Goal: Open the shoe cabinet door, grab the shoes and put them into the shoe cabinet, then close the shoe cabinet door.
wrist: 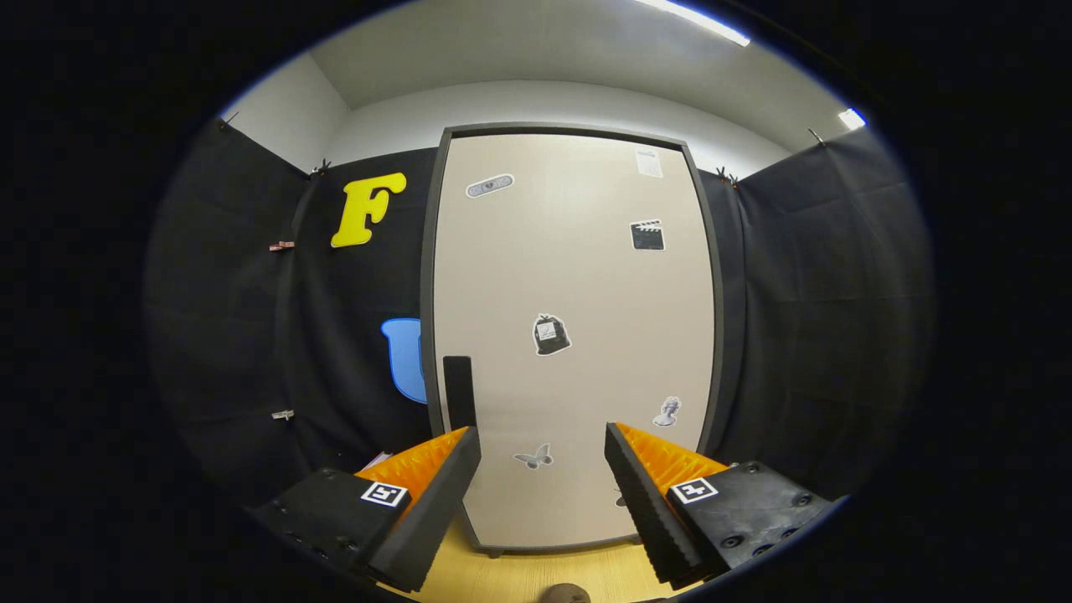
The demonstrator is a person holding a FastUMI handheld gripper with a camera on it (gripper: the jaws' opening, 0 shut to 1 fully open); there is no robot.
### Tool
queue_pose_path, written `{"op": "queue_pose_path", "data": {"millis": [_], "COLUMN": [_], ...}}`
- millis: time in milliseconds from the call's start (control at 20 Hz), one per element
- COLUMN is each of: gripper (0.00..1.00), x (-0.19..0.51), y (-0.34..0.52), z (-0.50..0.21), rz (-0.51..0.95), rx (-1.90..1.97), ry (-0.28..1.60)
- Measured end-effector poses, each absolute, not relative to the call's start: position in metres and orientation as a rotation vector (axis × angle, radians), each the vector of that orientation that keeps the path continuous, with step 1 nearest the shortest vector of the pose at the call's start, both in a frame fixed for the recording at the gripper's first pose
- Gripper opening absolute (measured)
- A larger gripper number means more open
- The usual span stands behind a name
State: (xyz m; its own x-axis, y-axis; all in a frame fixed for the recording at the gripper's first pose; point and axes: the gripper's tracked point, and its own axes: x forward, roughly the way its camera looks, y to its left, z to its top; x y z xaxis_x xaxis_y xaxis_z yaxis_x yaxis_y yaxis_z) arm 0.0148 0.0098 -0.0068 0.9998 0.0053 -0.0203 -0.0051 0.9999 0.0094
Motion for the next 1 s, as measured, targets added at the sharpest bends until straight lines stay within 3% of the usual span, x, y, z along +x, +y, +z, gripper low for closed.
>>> {"op": "queue_pose_path", "data": {"millis": [1000], "gripper": [0.98], "x": [0.139], "y": [0.081], "z": [-0.064], "rz": [0.027], "rx": [0.022], "ry": [0.119]}}
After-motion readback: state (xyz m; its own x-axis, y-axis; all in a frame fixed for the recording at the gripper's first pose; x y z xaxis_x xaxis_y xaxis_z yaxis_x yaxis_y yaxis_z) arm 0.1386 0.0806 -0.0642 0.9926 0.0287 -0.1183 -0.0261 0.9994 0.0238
